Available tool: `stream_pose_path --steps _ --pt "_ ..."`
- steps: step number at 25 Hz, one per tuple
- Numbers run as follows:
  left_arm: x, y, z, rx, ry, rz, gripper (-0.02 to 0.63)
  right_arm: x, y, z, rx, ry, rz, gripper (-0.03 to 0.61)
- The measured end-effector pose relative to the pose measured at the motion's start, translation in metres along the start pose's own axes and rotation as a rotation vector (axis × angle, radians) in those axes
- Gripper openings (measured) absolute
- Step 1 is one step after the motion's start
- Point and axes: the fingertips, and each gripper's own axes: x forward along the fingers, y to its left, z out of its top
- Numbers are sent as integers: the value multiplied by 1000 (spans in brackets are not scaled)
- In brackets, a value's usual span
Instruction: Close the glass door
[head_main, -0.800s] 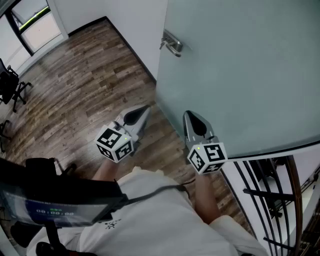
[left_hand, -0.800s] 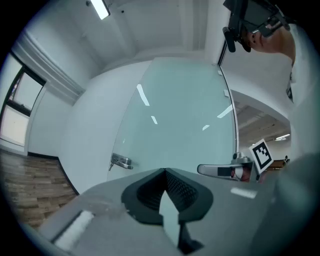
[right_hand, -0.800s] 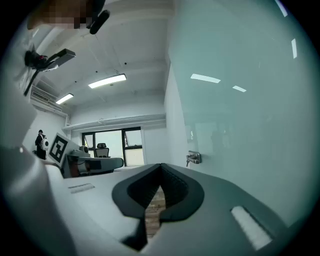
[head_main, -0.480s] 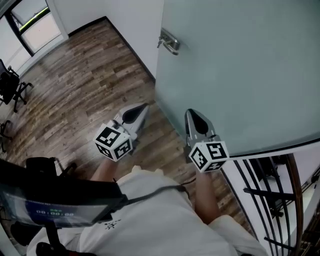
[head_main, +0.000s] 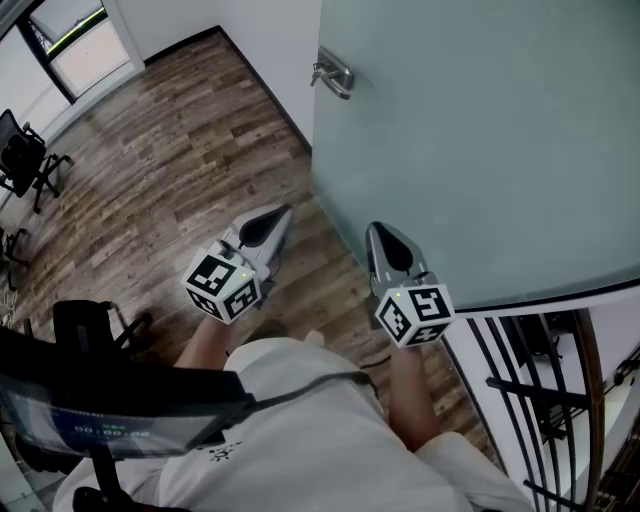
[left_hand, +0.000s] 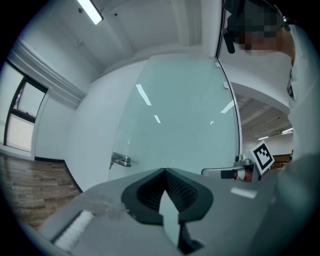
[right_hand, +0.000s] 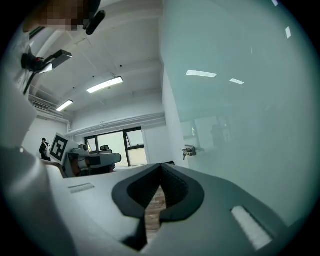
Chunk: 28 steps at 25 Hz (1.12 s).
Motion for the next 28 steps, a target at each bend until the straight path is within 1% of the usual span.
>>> stream_pose_path --steps 5,9,13,18,23,28 --pt "-1 -6 -6 -1 6 28 5 -9 -9 -6 14 7 10 8" --pt "3 -7 -8 -6 14 21 5 -9 -15 -5 16 12 1 8" --pt "13 2 -10 -9 18 17 5 3 -22 -6 12 21 -8 8" --pt "37 28 -15 -13 29 -6 5 32 -33 -7 3 32 -28 8" --pt "62 59 -4 -10 33 -49 5 71 -41 7 -19 34 -54 8" --pt "83 99 10 -6 32 -88 5 113 -47 19 -31 30 -89 8"
